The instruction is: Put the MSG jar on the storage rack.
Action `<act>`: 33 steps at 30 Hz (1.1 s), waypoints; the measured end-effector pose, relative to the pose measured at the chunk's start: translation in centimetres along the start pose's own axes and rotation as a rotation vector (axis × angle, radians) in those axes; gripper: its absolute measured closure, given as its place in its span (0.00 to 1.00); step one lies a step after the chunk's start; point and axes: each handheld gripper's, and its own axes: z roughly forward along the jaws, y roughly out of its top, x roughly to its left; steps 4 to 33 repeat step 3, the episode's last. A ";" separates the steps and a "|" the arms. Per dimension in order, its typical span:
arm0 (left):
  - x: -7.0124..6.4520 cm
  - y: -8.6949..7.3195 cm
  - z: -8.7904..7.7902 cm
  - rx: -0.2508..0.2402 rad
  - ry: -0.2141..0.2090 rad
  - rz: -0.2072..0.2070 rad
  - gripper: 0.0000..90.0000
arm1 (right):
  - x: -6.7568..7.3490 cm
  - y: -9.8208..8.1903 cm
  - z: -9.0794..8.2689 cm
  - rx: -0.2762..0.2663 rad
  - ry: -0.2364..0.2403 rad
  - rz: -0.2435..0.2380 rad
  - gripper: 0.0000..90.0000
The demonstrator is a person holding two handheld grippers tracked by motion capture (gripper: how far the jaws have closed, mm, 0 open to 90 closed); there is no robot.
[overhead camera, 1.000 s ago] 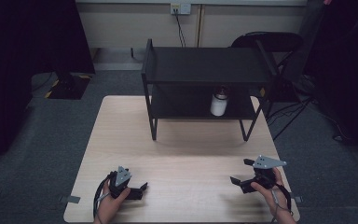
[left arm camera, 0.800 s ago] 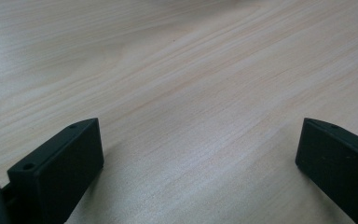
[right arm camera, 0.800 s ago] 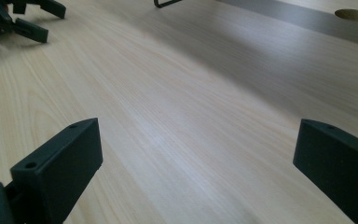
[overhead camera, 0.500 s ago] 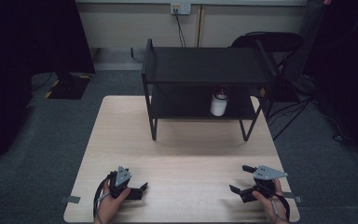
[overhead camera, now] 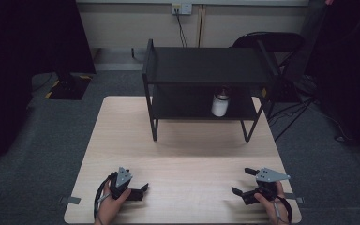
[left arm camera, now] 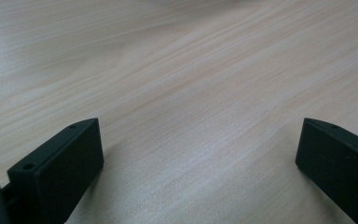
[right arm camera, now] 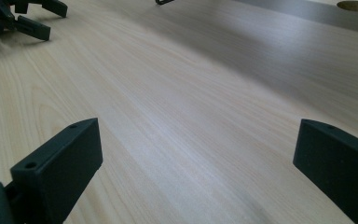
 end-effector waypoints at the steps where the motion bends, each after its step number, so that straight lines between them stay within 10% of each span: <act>1: 0.0 0.0 0.0 0.000 0.000 0.000 0.00 | 0.0 0.0 0.0 0.004 0.001 -0.001 0.00; 33: 0.0 0.0 0.0 0.000 0.000 0.000 0.00 | -0.1 -0.1 0.1 0.006 -0.001 -0.001 0.00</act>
